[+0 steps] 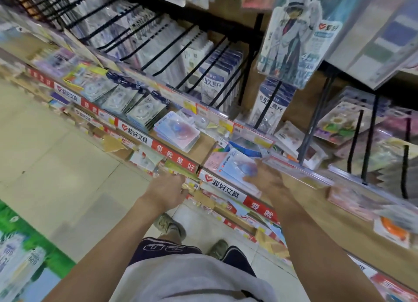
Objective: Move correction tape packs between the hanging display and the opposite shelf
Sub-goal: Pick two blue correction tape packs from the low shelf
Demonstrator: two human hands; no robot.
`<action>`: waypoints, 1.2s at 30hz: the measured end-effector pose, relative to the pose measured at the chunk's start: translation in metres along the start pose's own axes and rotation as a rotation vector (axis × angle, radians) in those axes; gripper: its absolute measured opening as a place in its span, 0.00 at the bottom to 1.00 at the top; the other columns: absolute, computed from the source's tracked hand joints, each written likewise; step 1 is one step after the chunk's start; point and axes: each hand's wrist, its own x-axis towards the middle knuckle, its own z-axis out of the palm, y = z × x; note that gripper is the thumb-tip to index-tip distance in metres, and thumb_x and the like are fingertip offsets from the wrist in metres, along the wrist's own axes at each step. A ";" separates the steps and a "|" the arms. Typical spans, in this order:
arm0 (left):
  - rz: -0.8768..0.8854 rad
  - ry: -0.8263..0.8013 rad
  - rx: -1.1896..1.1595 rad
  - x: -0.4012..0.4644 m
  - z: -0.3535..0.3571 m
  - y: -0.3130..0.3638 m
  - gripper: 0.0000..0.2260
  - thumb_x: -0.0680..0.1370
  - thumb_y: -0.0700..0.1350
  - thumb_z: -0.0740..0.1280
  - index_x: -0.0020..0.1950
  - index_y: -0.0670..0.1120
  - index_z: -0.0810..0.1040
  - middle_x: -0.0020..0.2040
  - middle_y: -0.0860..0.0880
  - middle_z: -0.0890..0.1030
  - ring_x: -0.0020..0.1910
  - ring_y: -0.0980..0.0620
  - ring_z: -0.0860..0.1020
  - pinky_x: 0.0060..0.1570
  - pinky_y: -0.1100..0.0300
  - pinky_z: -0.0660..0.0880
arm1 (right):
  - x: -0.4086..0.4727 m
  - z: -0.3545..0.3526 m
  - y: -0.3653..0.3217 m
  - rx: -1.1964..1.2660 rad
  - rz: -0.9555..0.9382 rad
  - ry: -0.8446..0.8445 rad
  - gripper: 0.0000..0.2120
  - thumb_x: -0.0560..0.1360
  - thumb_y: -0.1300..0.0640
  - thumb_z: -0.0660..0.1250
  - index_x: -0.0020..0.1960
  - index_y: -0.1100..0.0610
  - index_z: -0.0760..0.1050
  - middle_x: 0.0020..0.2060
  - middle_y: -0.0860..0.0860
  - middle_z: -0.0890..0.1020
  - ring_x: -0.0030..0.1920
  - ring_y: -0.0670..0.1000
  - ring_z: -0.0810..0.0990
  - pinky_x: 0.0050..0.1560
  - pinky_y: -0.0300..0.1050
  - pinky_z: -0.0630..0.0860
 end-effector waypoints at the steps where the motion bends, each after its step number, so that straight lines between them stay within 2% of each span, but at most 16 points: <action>1: 0.018 -0.005 0.016 0.000 -0.002 0.006 0.16 0.83 0.53 0.60 0.66 0.46 0.75 0.61 0.45 0.80 0.58 0.44 0.80 0.48 0.55 0.74 | 0.005 0.002 0.004 0.034 0.038 0.053 0.28 0.78 0.45 0.71 0.74 0.53 0.69 0.67 0.56 0.76 0.57 0.56 0.76 0.42 0.38 0.68; 3: 0.077 -0.040 0.069 0.000 -0.001 0.019 0.16 0.83 0.52 0.60 0.65 0.44 0.75 0.60 0.44 0.81 0.56 0.43 0.80 0.49 0.53 0.77 | 0.006 0.006 0.007 0.038 0.076 0.093 0.33 0.75 0.37 0.70 0.75 0.50 0.67 0.69 0.55 0.76 0.58 0.55 0.77 0.49 0.42 0.69; 5: 0.132 -0.074 0.118 0.001 0.000 0.033 0.16 0.83 0.52 0.60 0.64 0.43 0.75 0.58 0.43 0.81 0.56 0.43 0.80 0.50 0.52 0.77 | 0.009 0.009 0.010 0.064 0.085 0.099 0.34 0.76 0.37 0.69 0.76 0.53 0.66 0.68 0.55 0.77 0.59 0.55 0.78 0.47 0.41 0.68; 7: 0.155 -0.069 0.143 0.005 -0.001 0.043 0.16 0.83 0.52 0.60 0.65 0.44 0.75 0.58 0.43 0.81 0.58 0.42 0.79 0.52 0.52 0.76 | 0.008 0.010 0.012 0.238 0.090 0.108 0.30 0.75 0.42 0.72 0.72 0.55 0.71 0.65 0.56 0.79 0.52 0.53 0.77 0.39 0.39 0.68; 10: 0.160 -0.058 0.134 0.013 -0.003 0.054 0.17 0.83 0.54 0.60 0.67 0.45 0.74 0.60 0.43 0.80 0.58 0.42 0.79 0.53 0.51 0.75 | 0.007 0.009 0.023 0.405 0.058 0.100 0.24 0.71 0.45 0.76 0.63 0.54 0.79 0.57 0.54 0.83 0.49 0.52 0.79 0.44 0.42 0.74; 14: 0.157 -0.042 0.148 0.022 -0.007 0.065 0.18 0.83 0.55 0.60 0.68 0.48 0.73 0.62 0.45 0.80 0.60 0.43 0.78 0.54 0.53 0.75 | 0.001 0.008 0.042 0.517 -0.010 0.120 0.16 0.70 0.43 0.77 0.53 0.49 0.81 0.49 0.49 0.84 0.46 0.48 0.81 0.38 0.40 0.73; 16: 0.165 -0.049 0.144 0.025 -0.009 0.072 0.18 0.83 0.54 0.60 0.69 0.47 0.73 0.63 0.44 0.79 0.61 0.43 0.77 0.55 0.53 0.74 | -0.006 0.009 0.051 0.614 -0.068 0.163 0.10 0.73 0.47 0.76 0.51 0.49 0.81 0.46 0.48 0.85 0.45 0.48 0.82 0.40 0.39 0.74; 18: 0.162 -0.069 0.132 0.030 -0.005 0.080 0.18 0.83 0.54 0.60 0.68 0.46 0.73 0.63 0.43 0.79 0.61 0.43 0.78 0.57 0.53 0.74 | -0.018 0.010 0.059 0.720 -0.122 0.198 0.04 0.74 0.57 0.76 0.45 0.52 0.81 0.37 0.44 0.84 0.39 0.44 0.81 0.39 0.39 0.74; 20: 0.155 -0.112 0.080 0.036 0.003 0.090 0.19 0.83 0.54 0.61 0.68 0.45 0.74 0.61 0.43 0.80 0.60 0.43 0.78 0.57 0.53 0.74 | -0.027 0.013 0.073 0.773 -0.144 0.220 0.07 0.75 0.61 0.75 0.40 0.54 0.80 0.32 0.43 0.82 0.34 0.43 0.79 0.38 0.39 0.73; 22: 0.136 -0.185 -0.051 0.040 0.014 0.101 0.19 0.83 0.53 0.62 0.69 0.43 0.74 0.60 0.42 0.81 0.57 0.44 0.79 0.55 0.55 0.73 | -0.037 0.016 0.087 0.776 -0.160 0.235 0.07 0.75 0.58 0.75 0.39 0.54 0.80 0.30 0.40 0.81 0.33 0.40 0.77 0.37 0.35 0.72; 23: 0.114 -0.215 -0.140 0.042 0.021 0.107 0.19 0.82 0.51 0.63 0.69 0.42 0.75 0.59 0.42 0.81 0.54 0.44 0.79 0.52 0.56 0.73 | -0.042 0.017 0.094 0.781 -0.173 0.240 0.05 0.75 0.54 0.75 0.42 0.54 0.82 0.32 0.39 0.83 0.35 0.39 0.79 0.38 0.35 0.73; 25: 0.065 -0.236 -0.308 0.046 0.033 0.118 0.17 0.81 0.50 0.66 0.66 0.43 0.76 0.57 0.42 0.82 0.48 0.47 0.77 0.47 0.59 0.71 | -0.051 0.022 0.109 0.793 -0.163 0.269 0.09 0.74 0.49 0.75 0.50 0.52 0.84 0.39 0.41 0.86 0.40 0.40 0.82 0.41 0.38 0.76; 27: 0.005 -0.211 -0.463 0.052 0.048 0.126 0.13 0.79 0.50 0.68 0.60 0.44 0.78 0.54 0.43 0.83 0.47 0.46 0.79 0.47 0.57 0.75 | -0.060 0.028 0.122 0.850 -0.144 0.313 0.06 0.75 0.52 0.74 0.49 0.54 0.83 0.34 0.39 0.84 0.34 0.36 0.79 0.36 0.33 0.74; 30: -0.182 -0.175 -0.846 0.059 0.063 0.142 0.12 0.77 0.51 0.72 0.53 0.44 0.78 0.51 0.44 0.83 0.49 0.42 0.83 0.53 0.47 0.81 | -0.072 0.038 0.137 0.912 -0.116 0.386 0.04 0.76 0.59 0.73 0.43 0.56 0.80 0.26 0.39 0.80 0.28 0.36 0.76 0.30 0.28 0.69; 33: -0.406 -0.143 -1.184 0.063 0.064 0.163 0.21 0.76 0.56 0.74 0.58 0.42 0.76 0.53 0.43 0.82 0.47 0.41 0.85 0.44 0.50 0.83 | -0.082 0.045 0.149 1.010 -0.101 0.431 0.04 0.76 0.60 0.74 0.46 0.61 0.82 0.32 0.43 0.81 0.30 0.38 0.77 0.32 0.30 0.71; 36: -0.555 -0.159 -1.407 0.069 0.063 0.179 0.37 0.65 0.67 0.78 0.61 0.44 0.70 0.51 0.44 0.81 0.43 0.44 0.83 0.37 0.53 0.79 | -0.092 0.050 0.155 1.041 -0.084 0.451 0.07 0.76 0.58 0.74 0.47 0.63 0.82 0.34 0.47 0.82 0.31 0.39 0.78 0.34 0.32 0.72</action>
